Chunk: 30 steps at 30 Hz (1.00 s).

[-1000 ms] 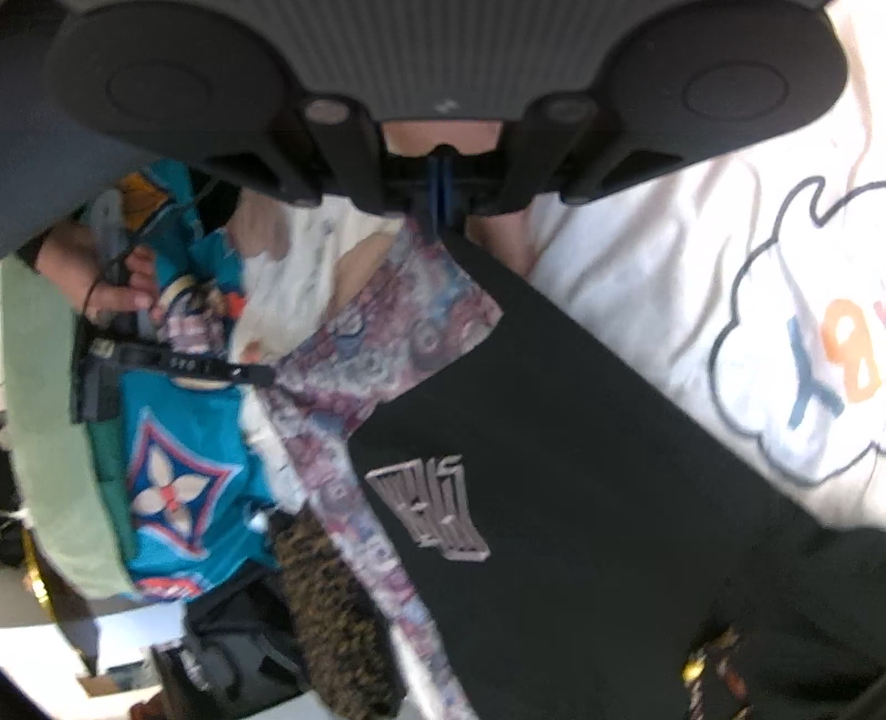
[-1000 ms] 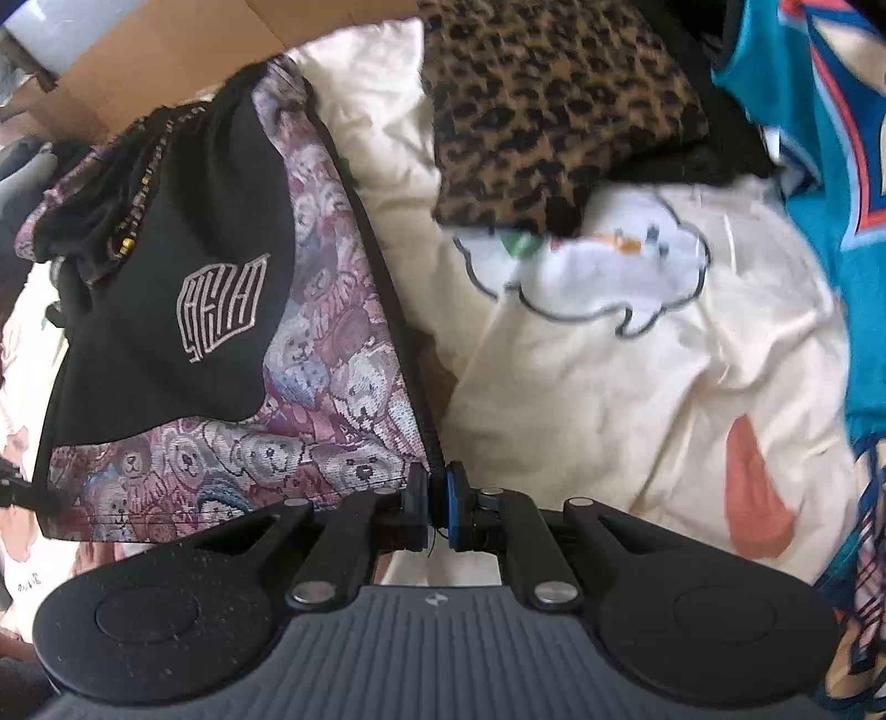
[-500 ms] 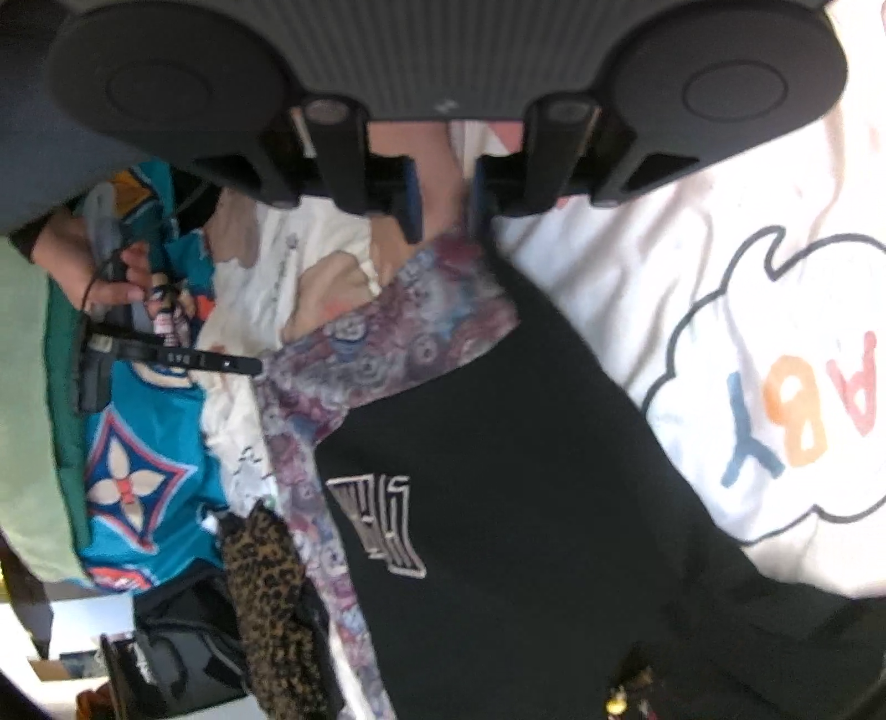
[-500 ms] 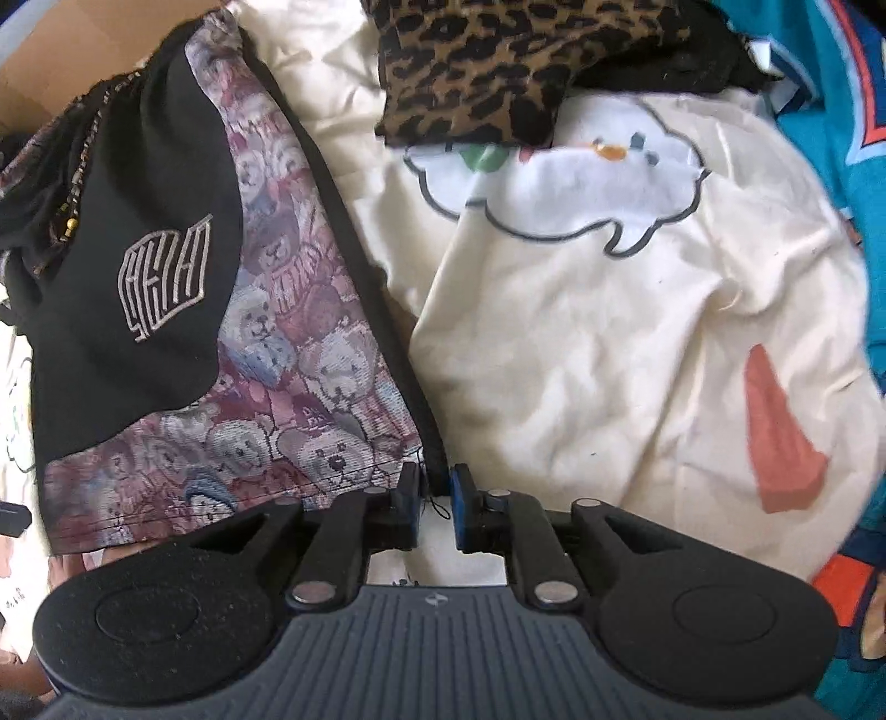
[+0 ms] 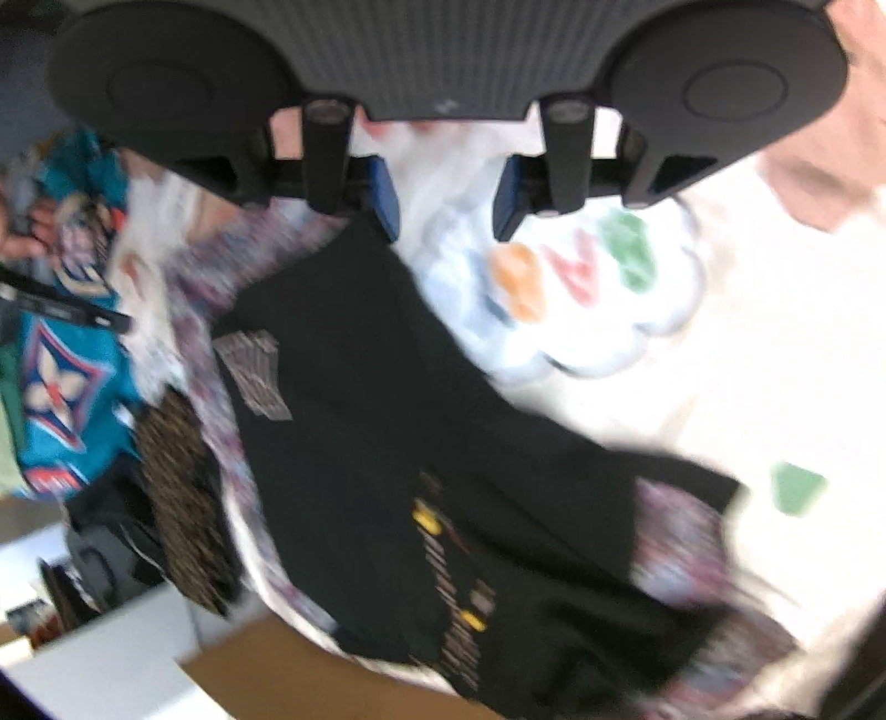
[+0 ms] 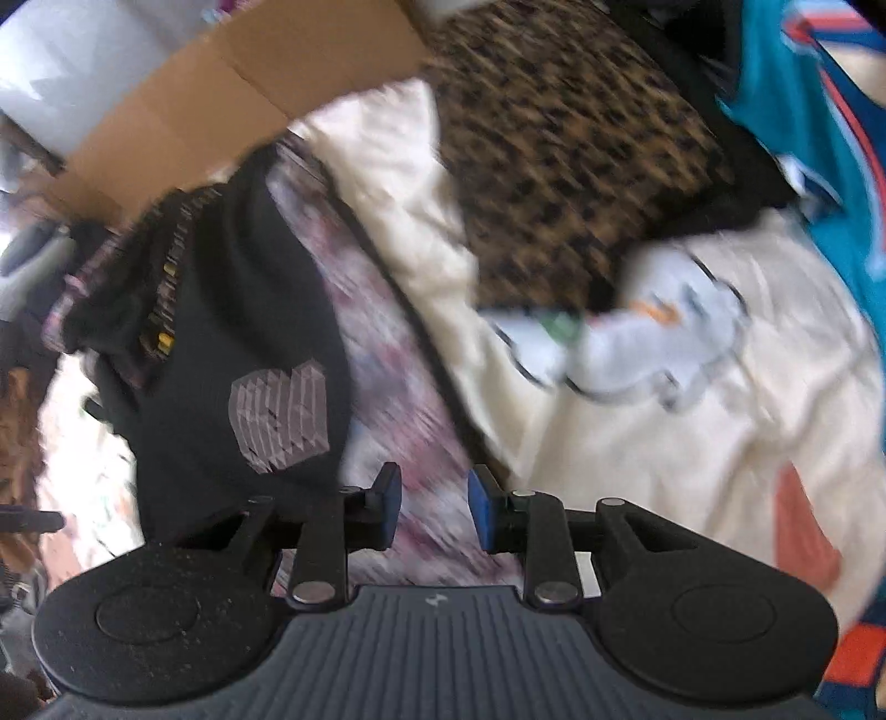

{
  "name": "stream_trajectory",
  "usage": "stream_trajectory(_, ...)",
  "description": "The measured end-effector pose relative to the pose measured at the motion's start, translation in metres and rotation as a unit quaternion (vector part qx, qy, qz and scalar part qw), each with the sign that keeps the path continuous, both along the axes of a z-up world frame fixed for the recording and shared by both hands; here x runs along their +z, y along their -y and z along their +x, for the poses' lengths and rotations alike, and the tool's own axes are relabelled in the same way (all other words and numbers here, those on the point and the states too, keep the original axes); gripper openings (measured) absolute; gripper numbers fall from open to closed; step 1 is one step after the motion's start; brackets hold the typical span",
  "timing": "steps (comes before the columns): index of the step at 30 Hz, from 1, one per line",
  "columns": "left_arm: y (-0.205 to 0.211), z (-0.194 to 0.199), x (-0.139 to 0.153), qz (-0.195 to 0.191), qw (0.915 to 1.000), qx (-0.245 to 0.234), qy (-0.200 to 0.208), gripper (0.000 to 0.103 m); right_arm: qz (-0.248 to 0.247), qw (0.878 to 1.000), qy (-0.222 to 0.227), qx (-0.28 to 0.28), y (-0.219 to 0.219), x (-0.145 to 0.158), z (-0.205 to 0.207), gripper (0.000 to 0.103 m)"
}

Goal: Fold clothes
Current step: 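Open both tools and release the black shorts onto the sheet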

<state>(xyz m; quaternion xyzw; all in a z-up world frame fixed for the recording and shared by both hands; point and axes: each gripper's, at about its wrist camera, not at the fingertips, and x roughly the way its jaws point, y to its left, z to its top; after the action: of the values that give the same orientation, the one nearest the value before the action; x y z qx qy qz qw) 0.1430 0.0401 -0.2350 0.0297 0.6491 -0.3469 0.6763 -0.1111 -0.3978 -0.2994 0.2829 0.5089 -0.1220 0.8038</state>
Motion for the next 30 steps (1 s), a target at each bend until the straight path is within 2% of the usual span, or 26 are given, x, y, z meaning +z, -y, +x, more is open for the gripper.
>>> stream_trajectory(1, -0.005, 0.008, 0.002, 0.005, 0.9998, 0.011, 0.015, 0.043, 0.001, 1.0, 0.008, 0.005, -0.002, 0.004, 0.008, 0.04)
stream_trajectory(4, -0.018, 0.034, 0.003, 0.018, 0.9969, 0.057, 0.052, 0.045, 0.007, 0.999, 0.031, 0.026, -0.012, 0.016, 0.036, 0.041)
stream_trajectory(8, -0.025, 0.062, -0.003, 0.031, 0.9913, 0.099, 0.081, 0.045, 0.015, 0.997, 0.052, 0.06, -0.034, 0.024, 0.074, 0.041)
stream_trajectory(11, -0.025, 0.08, -0.009, 0.042, 0.9876, 0.119, 0.093, 0.053, 0.015, 0.994, 0.057, 0.092, -0.053, 0.024, 0.101, 0.047)
stream_trajectory(13, -0.023, 0.091, -0.017, 0.046, 0.9857, 0.127, 0.1, 0.066, 0.013, 0.991, 0.056, 0.12, -0.066, 0.022, 0.118, 0.049)
stream_trajectory(17, -0.02, 0.111, -0.034, 0.058, 0.9826, 0.147, 0.098, 0.069, 0.008, 0.987, 0.047, 0.152, -0.088, 0.016, 0.151, 0.049)
stream_trajectory(19, -0.021, 0.119, -0.04, 0.058, 0.9811, 0.158, 0.095, 0.075, 0.007, 0.986, 0.048, 0.16, -0.095, 0.016, 0.161, 0.049)
stream_trajectory(26, -0.025, 0.139, -0.067, 0.062, 0.9745, 0.197, 0.088, 0.076, 0.015, 0.982, 0.055, 0.182, -0.117, 0.008, 0.196, 0.053)
stream_trajectory(30, -0.026, 0.143, -0.075, 0.052, 0.9702, 0.219, 0.089, 0.071, 0.036, 0.978, 0.045, 0.199, -0.129, 0.005, 0.215, 0.053)
